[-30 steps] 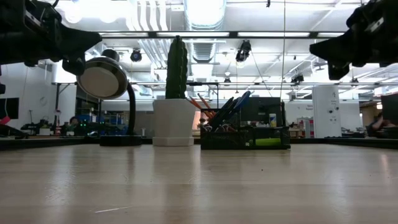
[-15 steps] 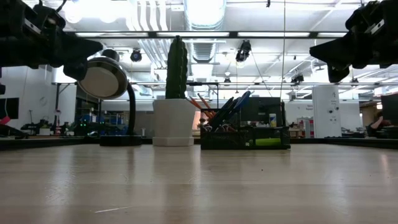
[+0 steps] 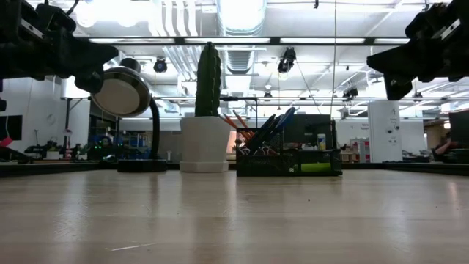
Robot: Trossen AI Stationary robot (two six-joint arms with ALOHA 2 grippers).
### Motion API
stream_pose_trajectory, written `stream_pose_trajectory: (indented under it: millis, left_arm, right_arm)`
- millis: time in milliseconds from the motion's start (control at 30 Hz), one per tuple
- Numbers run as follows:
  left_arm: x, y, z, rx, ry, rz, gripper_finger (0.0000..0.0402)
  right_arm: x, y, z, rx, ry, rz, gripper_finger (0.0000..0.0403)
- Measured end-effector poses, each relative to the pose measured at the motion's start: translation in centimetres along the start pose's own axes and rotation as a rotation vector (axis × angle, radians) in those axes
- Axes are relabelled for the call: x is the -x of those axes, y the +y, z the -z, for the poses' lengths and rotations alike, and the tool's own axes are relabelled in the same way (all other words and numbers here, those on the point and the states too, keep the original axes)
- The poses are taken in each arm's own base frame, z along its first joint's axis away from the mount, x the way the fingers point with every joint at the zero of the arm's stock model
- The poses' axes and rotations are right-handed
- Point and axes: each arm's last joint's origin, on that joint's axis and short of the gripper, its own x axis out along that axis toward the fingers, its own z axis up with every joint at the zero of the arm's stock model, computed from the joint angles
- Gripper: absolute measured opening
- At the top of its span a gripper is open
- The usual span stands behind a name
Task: Pick and place office supplies into organizer
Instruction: Return to Home Position
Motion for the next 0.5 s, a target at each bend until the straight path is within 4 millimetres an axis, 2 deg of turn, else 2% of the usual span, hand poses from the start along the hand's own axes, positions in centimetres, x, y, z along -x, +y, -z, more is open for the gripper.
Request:
stream_pose_trajectory:
  millis: [233, 400, 500]
  left_arm:
    - [0.0, 0.01, 0.01, 0.027, 0.001, 0.0, 0.0]
    - [0.0, -0.01, 0.01, 0.074, 0.002, 0.006, 0.0]
    - [-0.01, -0.01, 0.05, 0.073, 0.006, 0.005, 0.0]
  right_arm:
    - [0.02, 0.35, 0.27, 0.037, 0.048, -0.13, 0.0009]
    - [0.23, 0.14, 1.02, 0.056, 0.122, -0.116, 0.0009]
    - [0.4, 0.26, 0.36, 0.093, 0.048, -0.129, 0.0009]
